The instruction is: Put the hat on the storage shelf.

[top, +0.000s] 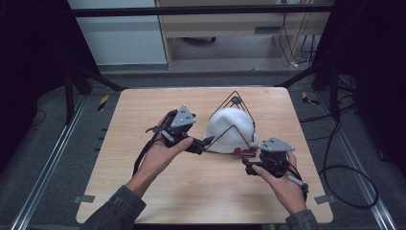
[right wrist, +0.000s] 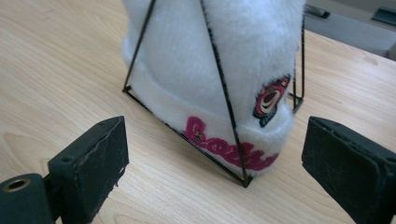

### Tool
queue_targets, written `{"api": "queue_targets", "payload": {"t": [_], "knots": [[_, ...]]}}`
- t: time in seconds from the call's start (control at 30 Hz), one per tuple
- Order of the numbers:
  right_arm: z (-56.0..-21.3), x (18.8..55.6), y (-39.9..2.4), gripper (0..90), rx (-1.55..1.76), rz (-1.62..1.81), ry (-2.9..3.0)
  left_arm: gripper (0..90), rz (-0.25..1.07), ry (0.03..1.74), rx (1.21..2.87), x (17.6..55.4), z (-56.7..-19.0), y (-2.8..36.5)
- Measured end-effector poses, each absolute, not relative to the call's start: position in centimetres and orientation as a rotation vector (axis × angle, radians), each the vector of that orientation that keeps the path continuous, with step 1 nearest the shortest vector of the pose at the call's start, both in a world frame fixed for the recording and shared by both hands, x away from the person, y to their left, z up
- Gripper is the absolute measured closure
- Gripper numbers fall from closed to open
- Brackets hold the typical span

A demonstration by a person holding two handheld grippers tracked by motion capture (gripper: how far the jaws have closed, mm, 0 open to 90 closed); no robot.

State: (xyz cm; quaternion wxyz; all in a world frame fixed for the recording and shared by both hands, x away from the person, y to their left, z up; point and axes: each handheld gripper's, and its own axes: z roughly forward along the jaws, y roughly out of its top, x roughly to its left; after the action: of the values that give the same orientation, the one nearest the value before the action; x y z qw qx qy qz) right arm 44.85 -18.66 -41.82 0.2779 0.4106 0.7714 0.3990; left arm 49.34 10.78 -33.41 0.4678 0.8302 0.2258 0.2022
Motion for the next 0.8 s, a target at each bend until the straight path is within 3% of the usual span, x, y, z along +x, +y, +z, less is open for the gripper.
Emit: {"api": "queue_targets", "payload": {"t": [0.17,0.27,0.8], "knots": [[-41.4,44.6,-18.6,7.3,1.069,1.124,2.092,4.9,0.522,0.565,2.061,48.0,-34.2,11.9],[-41.0,44.3,-18.3,15.5,1.046,1.151,2.098,4.8,0.53,0.574,2.078,47.0,-34.6,12.9],[-42.3,43.3,-14.4,13.7,0.91,1.108,2.232,5.2,0.501,0.663,2.146,44.8,-38.6,19.0]]}}
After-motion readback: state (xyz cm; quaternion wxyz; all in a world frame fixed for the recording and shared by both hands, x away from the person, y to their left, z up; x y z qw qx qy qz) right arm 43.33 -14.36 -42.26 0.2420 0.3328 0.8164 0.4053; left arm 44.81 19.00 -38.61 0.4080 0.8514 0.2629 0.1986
